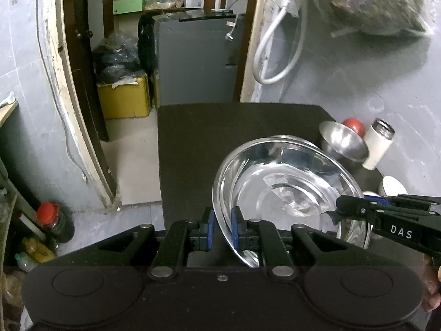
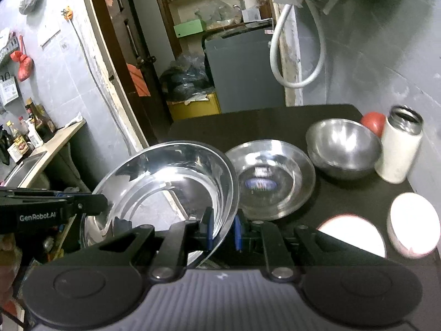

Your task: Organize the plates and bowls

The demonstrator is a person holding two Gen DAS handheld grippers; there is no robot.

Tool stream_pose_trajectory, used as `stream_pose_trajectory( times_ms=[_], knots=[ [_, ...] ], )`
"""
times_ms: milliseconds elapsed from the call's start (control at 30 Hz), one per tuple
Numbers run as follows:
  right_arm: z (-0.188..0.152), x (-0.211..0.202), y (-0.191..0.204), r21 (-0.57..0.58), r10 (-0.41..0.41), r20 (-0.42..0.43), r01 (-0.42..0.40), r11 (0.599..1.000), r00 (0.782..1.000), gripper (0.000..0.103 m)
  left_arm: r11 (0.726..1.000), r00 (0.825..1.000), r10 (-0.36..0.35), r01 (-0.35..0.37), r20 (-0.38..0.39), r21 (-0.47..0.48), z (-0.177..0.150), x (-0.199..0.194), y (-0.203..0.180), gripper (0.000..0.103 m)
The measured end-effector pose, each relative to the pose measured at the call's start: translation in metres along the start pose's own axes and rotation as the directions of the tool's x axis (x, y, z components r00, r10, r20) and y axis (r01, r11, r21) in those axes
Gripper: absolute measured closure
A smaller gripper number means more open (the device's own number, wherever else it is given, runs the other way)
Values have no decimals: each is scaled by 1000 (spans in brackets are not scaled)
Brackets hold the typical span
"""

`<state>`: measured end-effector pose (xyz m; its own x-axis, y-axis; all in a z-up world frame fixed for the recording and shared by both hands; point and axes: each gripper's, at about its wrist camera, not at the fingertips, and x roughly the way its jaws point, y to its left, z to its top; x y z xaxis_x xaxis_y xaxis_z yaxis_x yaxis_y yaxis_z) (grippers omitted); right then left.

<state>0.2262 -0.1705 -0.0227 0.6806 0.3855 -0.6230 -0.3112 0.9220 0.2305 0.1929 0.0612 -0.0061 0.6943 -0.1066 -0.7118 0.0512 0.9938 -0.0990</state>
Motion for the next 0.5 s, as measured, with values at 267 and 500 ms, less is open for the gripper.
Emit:
stream_pose_trajectory(
  times_ms=[267,500],
  knots=[
    [-38,-27,-5,25,5,-33,-4,1000,999,86,999,998,-5,7,-56,31,-33,-14,-14,89],
    [-61,-40,0,21,10,-62,-9,1000,998,85,999,995,14,-9,-99,48,-55,-22,-18,89]
  ],
)
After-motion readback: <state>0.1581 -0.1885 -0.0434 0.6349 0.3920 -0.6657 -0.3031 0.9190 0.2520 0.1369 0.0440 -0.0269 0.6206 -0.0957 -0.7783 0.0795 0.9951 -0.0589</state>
